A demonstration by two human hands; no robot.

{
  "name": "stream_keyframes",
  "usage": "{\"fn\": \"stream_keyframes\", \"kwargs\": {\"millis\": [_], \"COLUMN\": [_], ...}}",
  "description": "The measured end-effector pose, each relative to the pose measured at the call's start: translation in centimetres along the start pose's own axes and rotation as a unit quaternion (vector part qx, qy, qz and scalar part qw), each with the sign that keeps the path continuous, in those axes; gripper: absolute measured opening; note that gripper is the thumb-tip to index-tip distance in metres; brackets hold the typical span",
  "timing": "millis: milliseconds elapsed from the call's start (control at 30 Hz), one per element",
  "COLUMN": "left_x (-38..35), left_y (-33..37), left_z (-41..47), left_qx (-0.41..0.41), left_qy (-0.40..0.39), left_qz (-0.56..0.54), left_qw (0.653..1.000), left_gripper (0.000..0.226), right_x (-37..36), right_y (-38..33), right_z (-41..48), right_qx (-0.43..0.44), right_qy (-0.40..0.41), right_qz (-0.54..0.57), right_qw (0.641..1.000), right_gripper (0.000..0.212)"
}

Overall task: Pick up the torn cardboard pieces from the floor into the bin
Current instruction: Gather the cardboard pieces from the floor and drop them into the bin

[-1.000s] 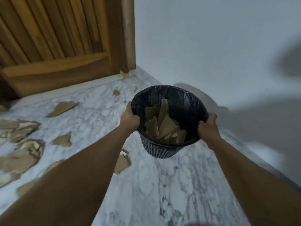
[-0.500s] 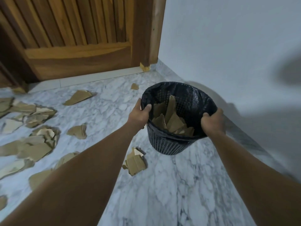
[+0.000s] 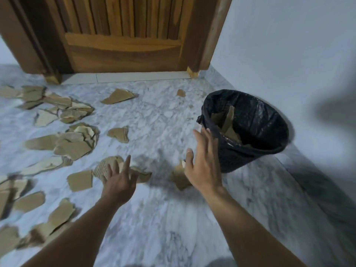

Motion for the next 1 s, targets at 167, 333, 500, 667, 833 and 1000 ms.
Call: {"fn": "stream_keyframes", "kwargs": {"millis": [167, 333, 500, 667, 833, 1000], "left_x": [-2.6, -4.7, -4.0, -2.4, 0.2, 1.5], "left_y": [-4.5, -4.1, -3.9, -3.3, -2.9, -2.2], "left_z": [2.2, 10.5, 19.8, 27.6, 35.3, 41.7], "left_qx": [0.051, 0.036, 0.016, -0.017, 0.000, -0.015], "left_qy": [0.002, 0.011, 0.029, 0.039, 0.064, 0.048], "left_qz": [0.036, 0.130, 0.173, 0.170, 0.135, 0.140], "left_qw": [0.998, 0.991, 0.984, 0.985, 0.989, 0.989], "left_gripper": [0.106, 0.130, 0.120, 0.118, 0.139, 0.149], "right_x": [-13.3, -23.2, -29.1, -33.0, -35.5, -38.4], "right_y": [7.2, 11.6, 13.9, 16.9, 19.3, 21.6], "right_z": [-4.6, -2.9, 7.4, 16.9, 24.2, 30.3], "right_qx": [-0.169, -0.192, -0.171, -0.224, -0.253, -0.175], "right_qy": [-0.234, -0.268, -0.239, -0.218, -0.197, -0.220], "right_qz": [-0.099, -0.178, -0.167, -0.162, -0.208, -0.200], "right_qw": [0.952, 0.927, 0.941, 0.936, 0.924, 0.939], "right_gripper": [0.077, 0.086, 0.089, 0.096, 0.097, 0.104]}}
Point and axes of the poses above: each hand's wrist, its own z-axis towards the middle knuckle, its own x-axis out of the back of the hand, y = z × x, the point moved 6 cm from there along z, towards the middle knuckle, and after that the axes turned 2 degrees about y, right-handed, at the moved point
